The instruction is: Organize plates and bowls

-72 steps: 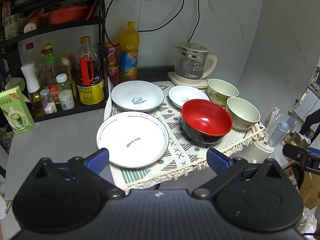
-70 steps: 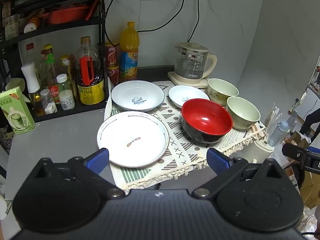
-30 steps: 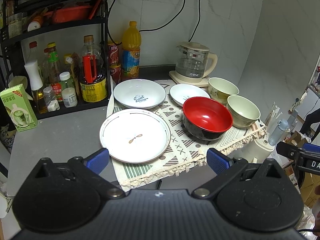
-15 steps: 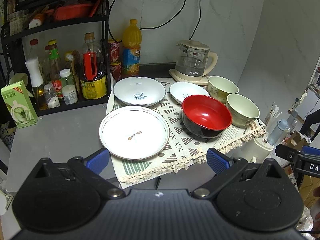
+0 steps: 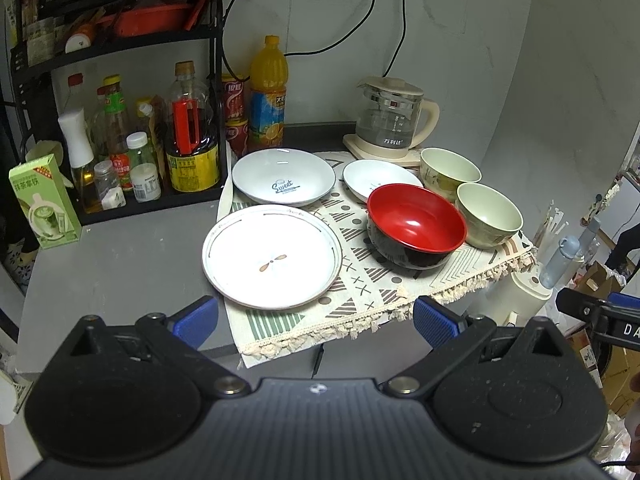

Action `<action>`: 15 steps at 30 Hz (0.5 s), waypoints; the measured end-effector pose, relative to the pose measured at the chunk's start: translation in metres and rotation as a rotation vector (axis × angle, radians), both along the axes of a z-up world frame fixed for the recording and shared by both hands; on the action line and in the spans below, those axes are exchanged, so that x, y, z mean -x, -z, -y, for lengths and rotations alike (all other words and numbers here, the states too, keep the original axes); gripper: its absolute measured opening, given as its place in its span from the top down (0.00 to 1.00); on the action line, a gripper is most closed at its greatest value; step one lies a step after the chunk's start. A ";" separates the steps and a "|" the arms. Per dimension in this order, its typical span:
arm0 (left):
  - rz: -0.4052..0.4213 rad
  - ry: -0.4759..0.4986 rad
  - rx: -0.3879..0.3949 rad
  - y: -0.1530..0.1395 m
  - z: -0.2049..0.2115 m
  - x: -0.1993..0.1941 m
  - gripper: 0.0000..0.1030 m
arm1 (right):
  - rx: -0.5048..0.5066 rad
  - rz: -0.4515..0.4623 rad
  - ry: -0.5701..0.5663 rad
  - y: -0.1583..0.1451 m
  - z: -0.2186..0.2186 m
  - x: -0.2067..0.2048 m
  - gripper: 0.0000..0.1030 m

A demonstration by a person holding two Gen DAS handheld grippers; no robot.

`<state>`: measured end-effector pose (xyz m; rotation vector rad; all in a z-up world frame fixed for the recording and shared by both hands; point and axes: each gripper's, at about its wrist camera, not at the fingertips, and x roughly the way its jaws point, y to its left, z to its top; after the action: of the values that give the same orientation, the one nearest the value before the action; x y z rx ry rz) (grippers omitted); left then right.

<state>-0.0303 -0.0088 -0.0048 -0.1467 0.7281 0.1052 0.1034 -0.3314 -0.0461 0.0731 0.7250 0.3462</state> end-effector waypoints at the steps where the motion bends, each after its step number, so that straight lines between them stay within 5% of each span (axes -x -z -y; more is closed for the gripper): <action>1: -0.001 -0.002 0.001 0.000 0.000 0.000 0.01 | 0.002 -0.001 0.002 0.001 0.002 0.000 0.00; 15: 0.026 -0.022 0.007 -0.014 0.011 0.008 0.01 | -0.016 -0.007 -0.028 -0.002 0.013 0.000 0.00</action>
<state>-0.0388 -0.0202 0.0095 -0.1626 0.7013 0.1211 0.1033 -0.3448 -0.0440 0.0796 0.7308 0.3783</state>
